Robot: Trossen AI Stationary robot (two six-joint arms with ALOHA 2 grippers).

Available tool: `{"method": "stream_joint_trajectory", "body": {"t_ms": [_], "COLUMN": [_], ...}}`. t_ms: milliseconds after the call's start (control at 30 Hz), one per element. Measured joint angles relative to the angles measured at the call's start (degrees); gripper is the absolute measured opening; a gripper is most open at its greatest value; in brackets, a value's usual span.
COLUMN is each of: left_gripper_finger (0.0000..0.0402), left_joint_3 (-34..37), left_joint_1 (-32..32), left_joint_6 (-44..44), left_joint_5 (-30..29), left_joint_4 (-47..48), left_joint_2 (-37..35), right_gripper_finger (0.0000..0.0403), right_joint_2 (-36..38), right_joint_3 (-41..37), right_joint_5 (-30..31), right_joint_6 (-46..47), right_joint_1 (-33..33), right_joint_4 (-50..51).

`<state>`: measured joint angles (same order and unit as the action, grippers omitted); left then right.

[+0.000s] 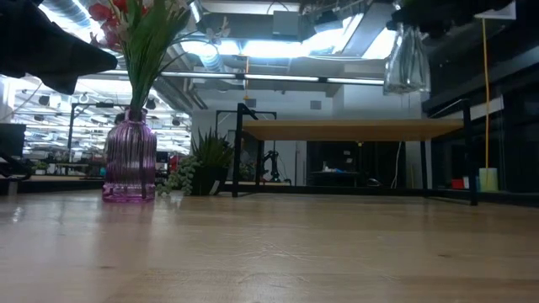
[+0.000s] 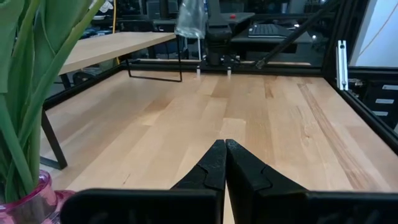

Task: Pick and place flowers into a vace then onto a shelf
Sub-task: Put the transparent vase with flowers on the shelf

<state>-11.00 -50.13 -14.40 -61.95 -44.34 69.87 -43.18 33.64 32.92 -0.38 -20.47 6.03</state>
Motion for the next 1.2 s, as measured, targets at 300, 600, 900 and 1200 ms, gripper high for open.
{"method": "stream_joint_trajectory", "body": {"t_ms": [300,600,900,1200], "left_gripper_finger": [0.0003,0.0002,0.0005,0.0005], "left_joint_3": [0.0,0.0,0.0,0.0], "left_joint_1": [0.0,0.0,0.0,0.0], "left_joint_6": [0.1,0.1,0.2,0.2], "left_joint_5": [-2.4,-2.5,-2.7,-3.2], "left_joint_4": [-0.1,-0.4,-0.4,-0.4], "left_joint_2": [0.0,0.0,0.0,0.0], "right_gripper_finger": [0.0110,0.0110,0.0110,0.0110], "right_joint_2": [2.4,8.1,9.5,8.8], "right_joint_3": [4.0,4.0,4.0,1.8], "right_joint_5": [0.2,-1.4,-11.2,-17.7], "right_joint_6": [-2.9,-1.9,-1.3,-1.4], "right_joint_1": [13.4,24.9,35.7,45.7], "right_joint_4": [4.8,8.2,8.4,4.4]}}
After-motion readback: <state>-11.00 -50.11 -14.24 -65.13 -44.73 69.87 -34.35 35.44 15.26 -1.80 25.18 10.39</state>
